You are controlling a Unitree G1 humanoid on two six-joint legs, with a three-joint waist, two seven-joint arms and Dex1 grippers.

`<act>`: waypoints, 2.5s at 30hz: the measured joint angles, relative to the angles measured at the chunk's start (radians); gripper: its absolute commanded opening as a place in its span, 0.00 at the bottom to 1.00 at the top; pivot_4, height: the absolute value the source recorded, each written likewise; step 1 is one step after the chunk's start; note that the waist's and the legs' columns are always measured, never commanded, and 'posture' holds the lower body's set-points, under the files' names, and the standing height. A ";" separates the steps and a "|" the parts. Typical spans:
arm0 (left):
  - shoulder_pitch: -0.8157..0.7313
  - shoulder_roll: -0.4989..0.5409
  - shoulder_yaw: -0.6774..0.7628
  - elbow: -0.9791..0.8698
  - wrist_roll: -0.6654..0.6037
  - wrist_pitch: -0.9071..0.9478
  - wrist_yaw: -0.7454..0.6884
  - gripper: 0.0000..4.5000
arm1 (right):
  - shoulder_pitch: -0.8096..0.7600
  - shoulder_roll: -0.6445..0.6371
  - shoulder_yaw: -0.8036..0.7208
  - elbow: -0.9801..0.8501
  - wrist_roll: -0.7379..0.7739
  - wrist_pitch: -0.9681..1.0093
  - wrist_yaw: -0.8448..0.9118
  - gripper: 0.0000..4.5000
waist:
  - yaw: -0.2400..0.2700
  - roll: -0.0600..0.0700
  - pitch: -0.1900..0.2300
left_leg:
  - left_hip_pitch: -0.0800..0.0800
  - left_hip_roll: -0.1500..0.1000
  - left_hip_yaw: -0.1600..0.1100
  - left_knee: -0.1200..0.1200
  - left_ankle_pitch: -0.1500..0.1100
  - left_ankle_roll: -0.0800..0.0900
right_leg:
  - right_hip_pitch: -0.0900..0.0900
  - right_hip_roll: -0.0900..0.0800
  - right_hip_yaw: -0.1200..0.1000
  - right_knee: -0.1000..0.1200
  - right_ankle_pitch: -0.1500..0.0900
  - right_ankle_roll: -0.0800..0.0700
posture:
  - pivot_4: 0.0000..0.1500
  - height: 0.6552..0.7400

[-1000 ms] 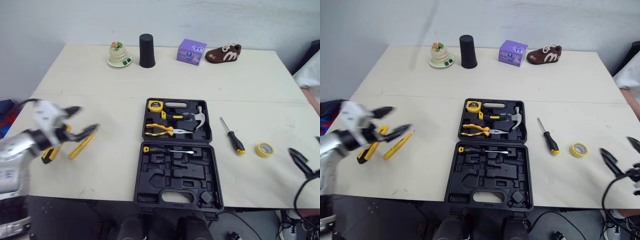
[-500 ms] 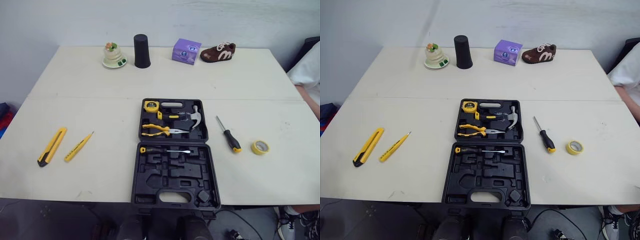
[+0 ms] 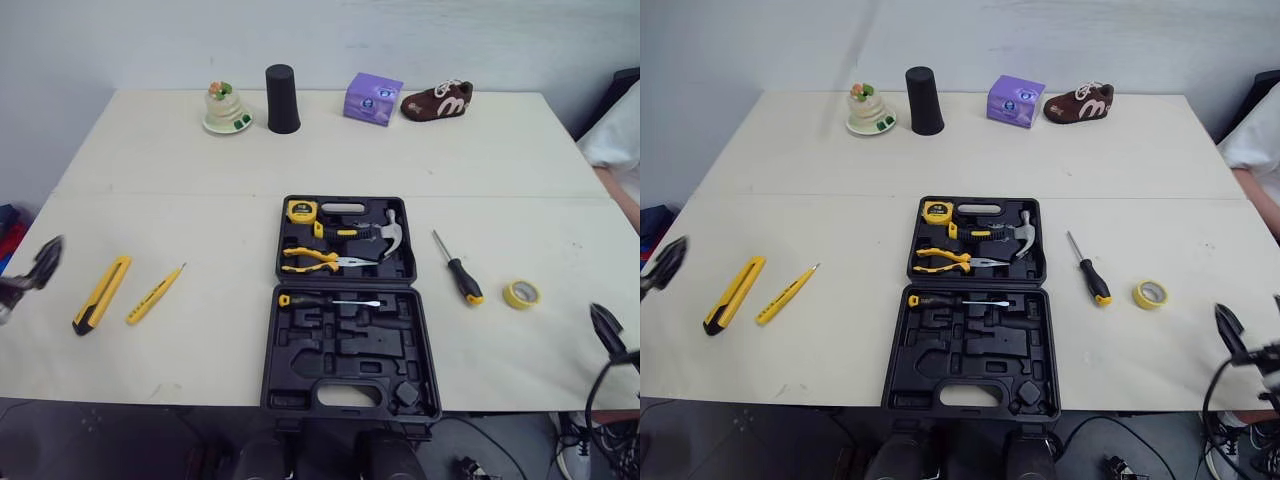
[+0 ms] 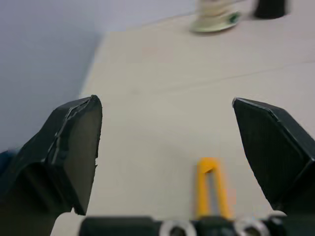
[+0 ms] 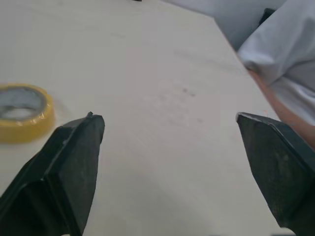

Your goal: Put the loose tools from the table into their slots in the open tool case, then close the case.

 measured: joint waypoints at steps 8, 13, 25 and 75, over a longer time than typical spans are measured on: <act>-0.063 0.096 -0.299 -0.386 -0.175 0.246 -0.205 0.98 | -0.063 -0.146 0.151 -0.477 0.145 0.598 -0.059 1.00 | -0.004 0.000 0.001 | 0.000 0.001 0.004 0.000 0.001 0.001 | -0.001 0.002 0.004 -0.002 0.001 0.001 | 1.00 1.00; -0.061 0.061 -0.356 -0.501 -0.243 0.294 -0.222 0.98 | -0.072 -0.203 0.224 -0.603 0.206 0.866 -0.067 1.00 | 0.006 0.001 0.002 | -0.002 0.003 0.001 -0.001 0.002 -0.002 | -0.003 0.008 0.004 -0.001 -0.001 -0.002 | 1.00 1.00; -0.083 0.011 -0.448 -0.661 -0.320 0.393 -0.133 0.98 | -0.124 -0.151 0.383 -0.707 0.120 1.046 -0.166 1.00 | 0.032 0.000 0.002 | -0.012 0.000 -0.003 0.007 0.004 0.002 | -0.007 0.009 0.002 -0.002 0.000 0.000 | 1.00 1.00; 0.111 0.171 -0.407 -0.663 -0.183 0.264 -0.407 1.00 | -0.468 -0.286 0.693 -0.774 0.053 0.940 0.423 0.21 | 0.025 0.001 0.003 | -0.020 0.002 -0.002 0.014 0.004 0.003 | -0.016 0.008 0.002 0.001 0.000 0.000 | 1.00 1.00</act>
